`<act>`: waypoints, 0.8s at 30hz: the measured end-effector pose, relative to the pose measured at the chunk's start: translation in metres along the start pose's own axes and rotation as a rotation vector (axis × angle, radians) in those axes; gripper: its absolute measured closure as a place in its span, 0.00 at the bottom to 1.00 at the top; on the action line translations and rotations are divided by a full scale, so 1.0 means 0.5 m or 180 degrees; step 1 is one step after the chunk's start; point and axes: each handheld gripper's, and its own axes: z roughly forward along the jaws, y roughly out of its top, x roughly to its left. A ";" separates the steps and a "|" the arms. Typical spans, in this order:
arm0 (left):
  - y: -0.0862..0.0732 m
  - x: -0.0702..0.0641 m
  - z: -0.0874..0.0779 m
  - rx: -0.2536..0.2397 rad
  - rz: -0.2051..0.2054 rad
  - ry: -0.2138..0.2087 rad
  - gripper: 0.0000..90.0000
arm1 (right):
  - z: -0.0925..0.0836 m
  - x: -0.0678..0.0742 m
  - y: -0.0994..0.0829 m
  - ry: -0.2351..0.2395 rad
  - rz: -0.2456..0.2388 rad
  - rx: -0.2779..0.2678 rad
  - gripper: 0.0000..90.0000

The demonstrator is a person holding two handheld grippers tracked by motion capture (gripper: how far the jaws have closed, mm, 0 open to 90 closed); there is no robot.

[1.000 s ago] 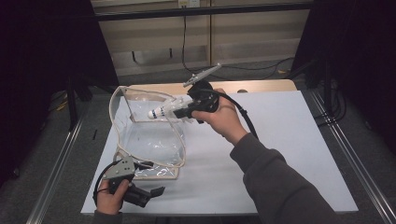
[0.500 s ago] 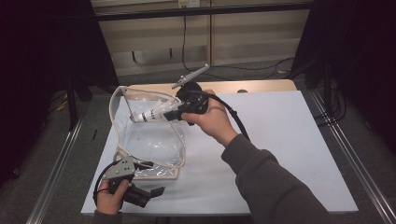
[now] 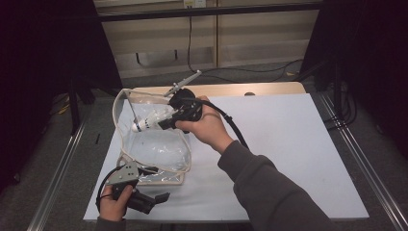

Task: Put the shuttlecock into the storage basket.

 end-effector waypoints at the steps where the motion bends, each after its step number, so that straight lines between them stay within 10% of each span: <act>1: 0.000 0.000 0.000 -0.0004 -0.0001 0.0001 0.05 | 0.003 0.000 0.000 0.0014 0.0003 -0.0002 0.98; 24: -0.001 0.000 0.000 -0.0011 0.0003 0.0008 0.05 | 0.043 0.004 -0.002 0.0024 0.0013 0.0059 0.98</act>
